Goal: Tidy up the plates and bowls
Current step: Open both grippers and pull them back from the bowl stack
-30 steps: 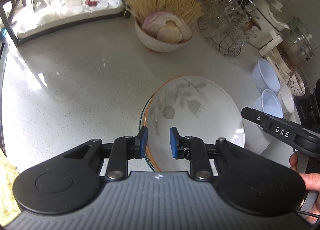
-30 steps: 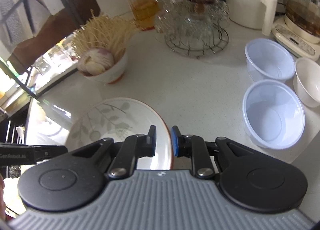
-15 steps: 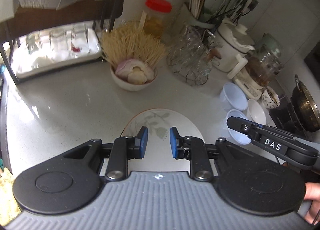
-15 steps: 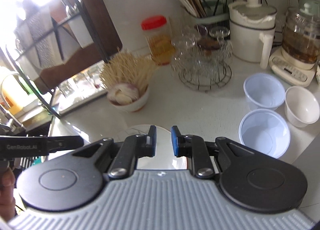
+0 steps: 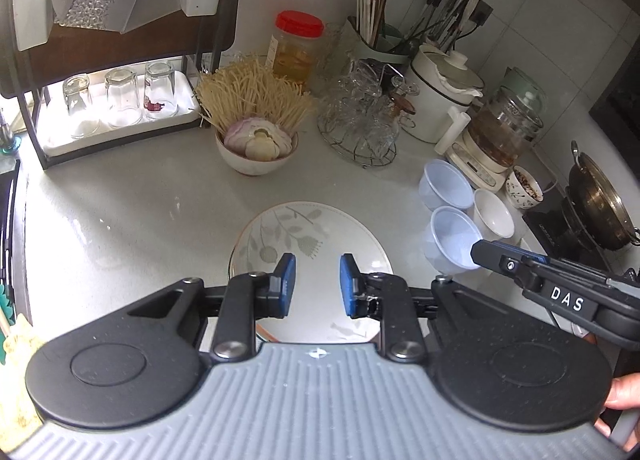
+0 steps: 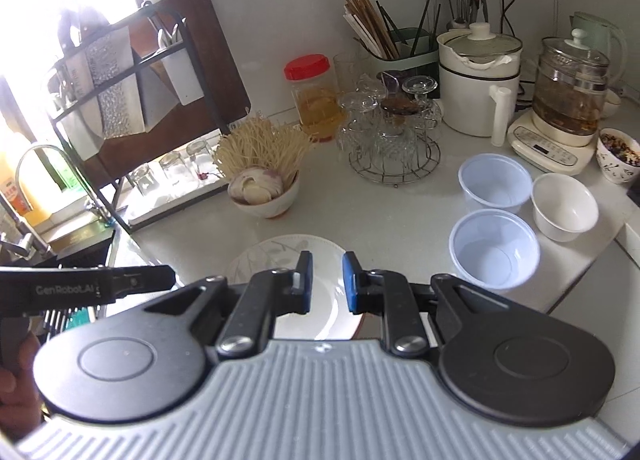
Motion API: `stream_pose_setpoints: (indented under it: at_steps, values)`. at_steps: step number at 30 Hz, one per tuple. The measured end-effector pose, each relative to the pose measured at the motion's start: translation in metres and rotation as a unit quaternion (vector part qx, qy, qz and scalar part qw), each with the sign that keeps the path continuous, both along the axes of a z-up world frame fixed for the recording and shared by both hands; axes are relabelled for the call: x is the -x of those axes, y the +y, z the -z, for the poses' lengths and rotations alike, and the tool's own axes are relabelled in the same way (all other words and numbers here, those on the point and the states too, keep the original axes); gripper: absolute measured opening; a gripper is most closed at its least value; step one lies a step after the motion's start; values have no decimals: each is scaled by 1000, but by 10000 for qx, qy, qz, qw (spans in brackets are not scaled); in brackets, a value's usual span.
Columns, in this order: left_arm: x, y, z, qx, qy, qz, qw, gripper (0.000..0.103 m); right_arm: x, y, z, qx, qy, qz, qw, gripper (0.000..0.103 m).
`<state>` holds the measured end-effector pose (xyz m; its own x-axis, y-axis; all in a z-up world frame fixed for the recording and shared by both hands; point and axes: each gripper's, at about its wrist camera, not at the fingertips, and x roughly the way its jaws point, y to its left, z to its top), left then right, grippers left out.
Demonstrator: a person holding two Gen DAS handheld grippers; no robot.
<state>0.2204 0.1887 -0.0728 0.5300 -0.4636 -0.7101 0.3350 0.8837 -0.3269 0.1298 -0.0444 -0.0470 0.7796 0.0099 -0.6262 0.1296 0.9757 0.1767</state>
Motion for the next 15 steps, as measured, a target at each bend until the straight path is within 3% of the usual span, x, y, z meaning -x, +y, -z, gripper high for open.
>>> stream_pose_setpoints:
  at_steps: [5, 15]
  values:
    - [14, 4, -2, 167, 29, 32, 9999, 29, 23, 1, 1, 75, 46, 77, 9999, 20]
    - [41, -2, 6, 86, 94, 254, 9996, 30, 53, 4, 14, 51, 359, 138, 9992, 20]
